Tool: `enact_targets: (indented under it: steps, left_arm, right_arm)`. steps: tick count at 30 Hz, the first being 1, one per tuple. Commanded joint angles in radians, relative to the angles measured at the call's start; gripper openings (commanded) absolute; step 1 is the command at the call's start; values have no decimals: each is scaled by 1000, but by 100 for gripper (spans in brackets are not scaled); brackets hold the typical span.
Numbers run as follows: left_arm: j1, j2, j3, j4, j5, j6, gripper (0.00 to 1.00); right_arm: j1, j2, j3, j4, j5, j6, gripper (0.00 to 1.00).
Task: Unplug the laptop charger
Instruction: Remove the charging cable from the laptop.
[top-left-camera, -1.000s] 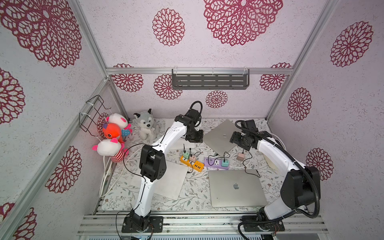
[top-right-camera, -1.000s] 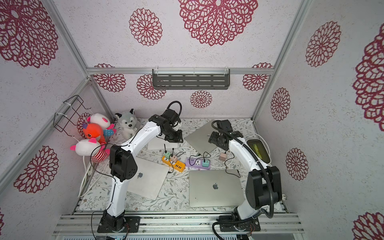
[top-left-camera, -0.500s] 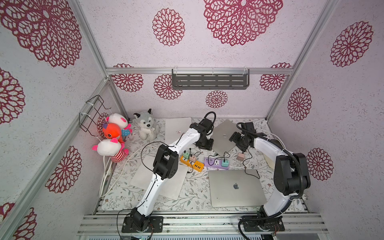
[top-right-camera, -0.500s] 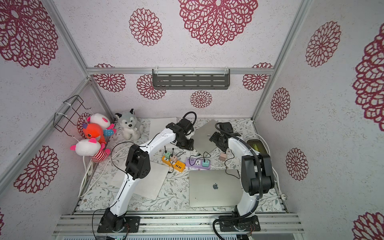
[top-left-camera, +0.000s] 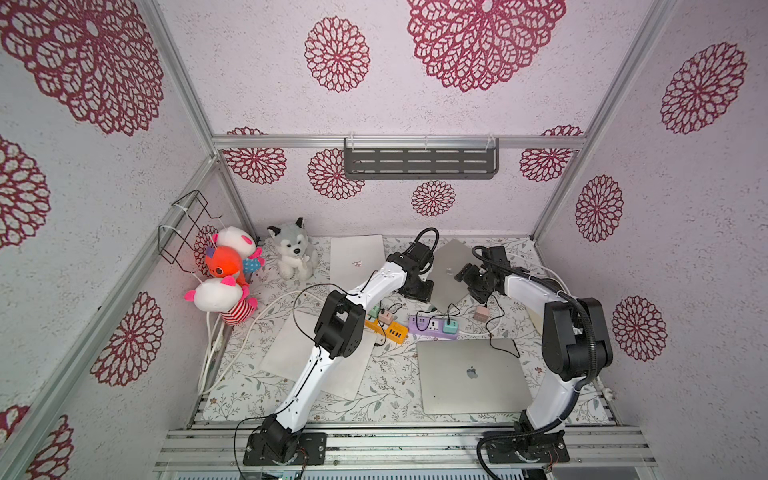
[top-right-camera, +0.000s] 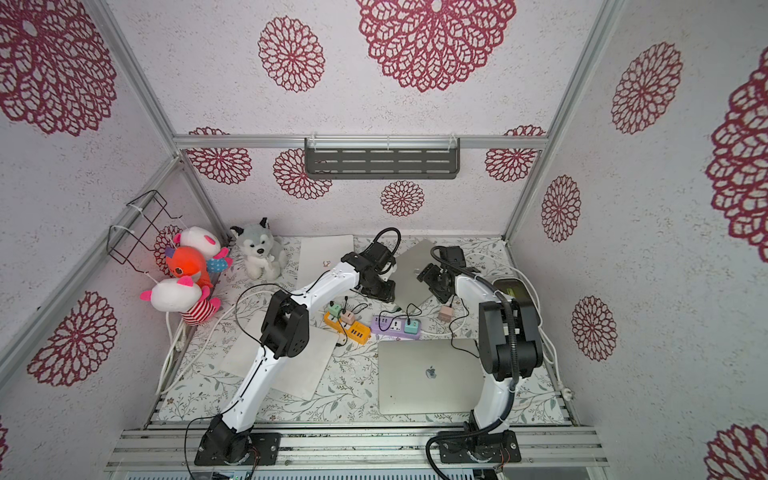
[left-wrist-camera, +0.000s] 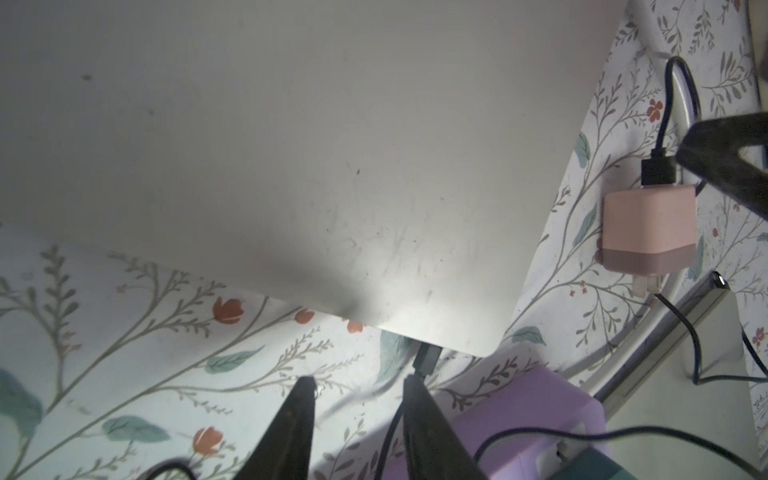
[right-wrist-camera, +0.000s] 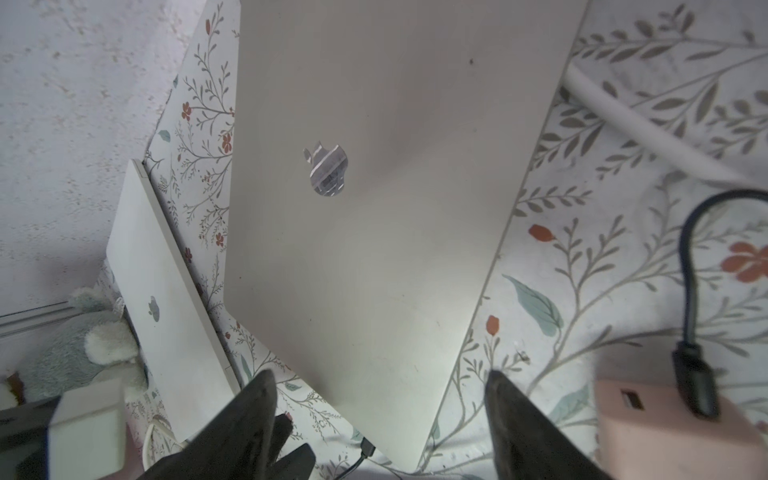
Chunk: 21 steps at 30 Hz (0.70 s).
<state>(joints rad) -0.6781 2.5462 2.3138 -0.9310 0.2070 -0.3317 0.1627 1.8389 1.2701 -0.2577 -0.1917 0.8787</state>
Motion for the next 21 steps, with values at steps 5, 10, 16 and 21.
enact_targets:
  steps: [5, 10, 16, 21]
  left_arm:
    - [-38, 28, -6, 59, -12, 10, 31]
    - [-59, 38, -22, 79, -16, 2, 29]
    - [-71, 51, -27, 88, -25, 3, 28]
    - [-72, 56, -27, 77, -34, 19, 29]
  right_arm:
    - [-5, 4, -10, 42, -40, 37, 80]
    - [-9, 3, -29, 52, -46, 37, 80]
    - [-18, -4, -42, 57, -57, 34, 80]
    - [-30, -10, -62, 67, -64, 37, 80]
